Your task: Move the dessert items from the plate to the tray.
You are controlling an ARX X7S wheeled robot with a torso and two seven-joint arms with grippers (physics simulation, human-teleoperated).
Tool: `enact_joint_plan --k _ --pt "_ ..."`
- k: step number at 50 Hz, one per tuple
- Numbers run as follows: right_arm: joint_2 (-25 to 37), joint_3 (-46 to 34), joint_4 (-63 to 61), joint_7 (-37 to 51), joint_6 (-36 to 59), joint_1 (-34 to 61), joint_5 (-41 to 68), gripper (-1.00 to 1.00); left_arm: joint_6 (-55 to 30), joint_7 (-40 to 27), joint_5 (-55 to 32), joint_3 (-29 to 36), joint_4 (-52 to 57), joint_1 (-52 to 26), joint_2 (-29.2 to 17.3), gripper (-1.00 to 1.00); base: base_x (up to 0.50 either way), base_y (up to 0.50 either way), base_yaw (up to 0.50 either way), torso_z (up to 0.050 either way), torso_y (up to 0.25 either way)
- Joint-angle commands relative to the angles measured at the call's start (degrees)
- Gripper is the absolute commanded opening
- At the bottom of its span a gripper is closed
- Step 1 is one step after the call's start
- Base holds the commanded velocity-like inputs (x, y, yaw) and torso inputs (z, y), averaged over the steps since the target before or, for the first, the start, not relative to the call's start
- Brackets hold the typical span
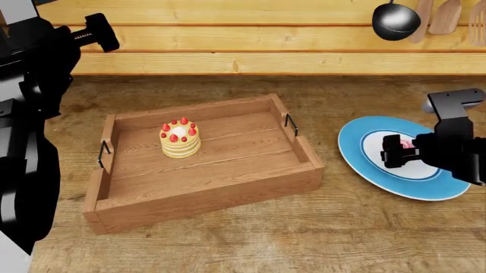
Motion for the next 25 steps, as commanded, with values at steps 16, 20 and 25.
enact_joint_plan --k 16,20,25 --pt "6.67 3.41 -12.19 7.08 0.38 8.75 -0.13 -1.0 0.73 -0.09 -0.19 -0.13 -1.09 -0.59 -0.03 1.0 0.0 0.0 0.0 0.0 0.0" --pt "7.39 4.52 -16.02 8.0 1.66 12.26 -0.03 -1.0 0.75 -0.12 -0.2 -0.18 -1.12 -0.63 -0.03 1.0 0.0 0.0 0.0 0.0 0.0" --pt "4.4 5.11 -18.95 7.59 1.89 14.39 -0.7 -1.0 0.74 -0.23 -0.23 -0.28 -1.11 -0.66 -0.03 1.0 0.0 0.0 0.0 0.0 0.0"
